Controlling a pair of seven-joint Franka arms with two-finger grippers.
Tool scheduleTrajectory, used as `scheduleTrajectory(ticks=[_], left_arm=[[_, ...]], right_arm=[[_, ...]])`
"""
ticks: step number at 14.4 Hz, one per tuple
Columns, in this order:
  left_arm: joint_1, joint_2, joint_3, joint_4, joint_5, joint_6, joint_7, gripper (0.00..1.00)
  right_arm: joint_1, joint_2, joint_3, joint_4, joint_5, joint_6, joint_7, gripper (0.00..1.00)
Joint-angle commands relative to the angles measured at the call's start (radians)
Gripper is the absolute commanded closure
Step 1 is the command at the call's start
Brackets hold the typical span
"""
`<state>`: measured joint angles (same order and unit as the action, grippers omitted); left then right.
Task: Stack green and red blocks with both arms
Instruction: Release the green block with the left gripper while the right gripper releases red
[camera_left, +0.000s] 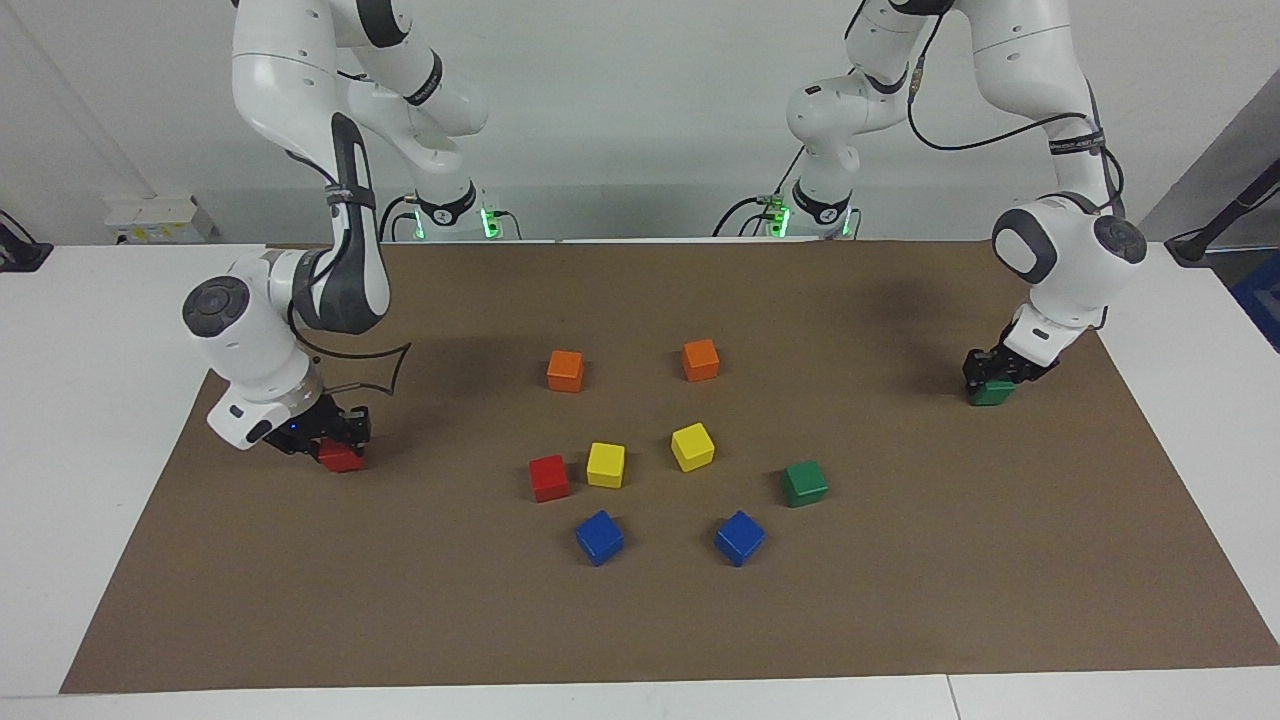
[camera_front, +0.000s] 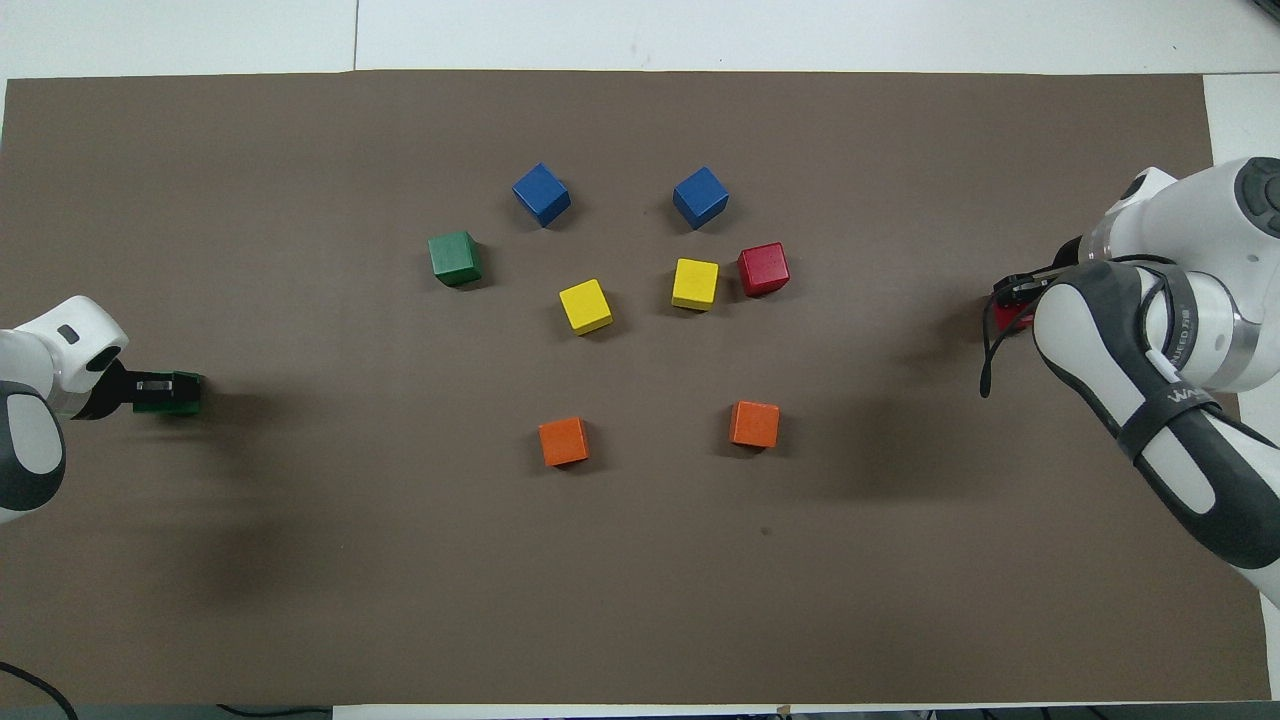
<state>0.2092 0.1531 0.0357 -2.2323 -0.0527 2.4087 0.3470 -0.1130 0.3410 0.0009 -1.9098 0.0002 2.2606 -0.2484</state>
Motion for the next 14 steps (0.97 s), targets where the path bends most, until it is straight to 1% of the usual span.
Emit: scheduleTrajectory(ticks=[1, 2, 3, 5, 7, 8, 9, 10, 11, 12, 14], left_arm=[[0.010, 0.003, -0.008, -0.020, 0.008, 0.043, -0.006, 0.65], [0.010, 0.003, -0.008, -0.020, 0.008, 0.043, -0.003, 0.13], [0.010, 0.003, -0.008, -0.020, 0.008, 0.043, -0.003, 0.00], [0.010, 0.005, -0.008, -0.010, 0.008, 0.032, 0.000, 0.00], [0.006, 0.002, -0.008, 0.011, 0.010, 0.014, 0.001, 0.00], [-0.002, 0.002, -0.008, 0.040, 0.010, -0.015, 0.001, 0.00], [-0.007, 0.002, -0.008, 0.080, 0.010, -0.051, 0.001, 0.00], [-0.008, 0.005, -0.010, 0.129, 0.010, -0.092, 0.001, 0.00], [-0.011, 0.006, -0.011, 0.181, 0.010, -0.132, 0.001, 0.00], [-0.025, 0.008, -0.013, 0.230, 0.010, -0.173, 0.000, 0.00], [-0.072, 0.020, -0.013, 0.328, 0.007, -0.259, -0.014, 0.00]], right_arm=[[-0.019, -0.010, 0.008, -0.022, -0.009, 0.027, -0.026, 1.00], [-0.019, -0.008, 0.008, -0.023, -0.009, 0.027, -0.026, 1.00], [-0.020, -0.008, 0.008, -0.029, -0.009, 0.027, -0.026, 1.00], [-0.020, -0.008, 0.008, -0.040, -0.009, 0.063, -0.026, 1.00], [-0.019, -0.008, 0.008, -0.041, -0.009, 0.065, -0.017, 1.00], [-0.017, -0.008, 0.008, -0.041, -0.009, 0.066, -0.012, 0.88], [-0.017, -0.008, 0.007, -0.041, -0.009, 0.066, -0.011, 0.55], [-0.017, -0.008, 0.007, -0.041, -0.009, 0.066, -0.009, 0.27], [-0.019, -0.008, 0.007, -0.041, -0.009, 0.066, 0.000, 0.07], [-0.017, -0.008, 0.007, -0.040, -0.009, 0.066, 0.007, 0.00], [-0.017, -0.008, 0.007, -0.034, -0.009, 0.057, 0.009, 0.00]])
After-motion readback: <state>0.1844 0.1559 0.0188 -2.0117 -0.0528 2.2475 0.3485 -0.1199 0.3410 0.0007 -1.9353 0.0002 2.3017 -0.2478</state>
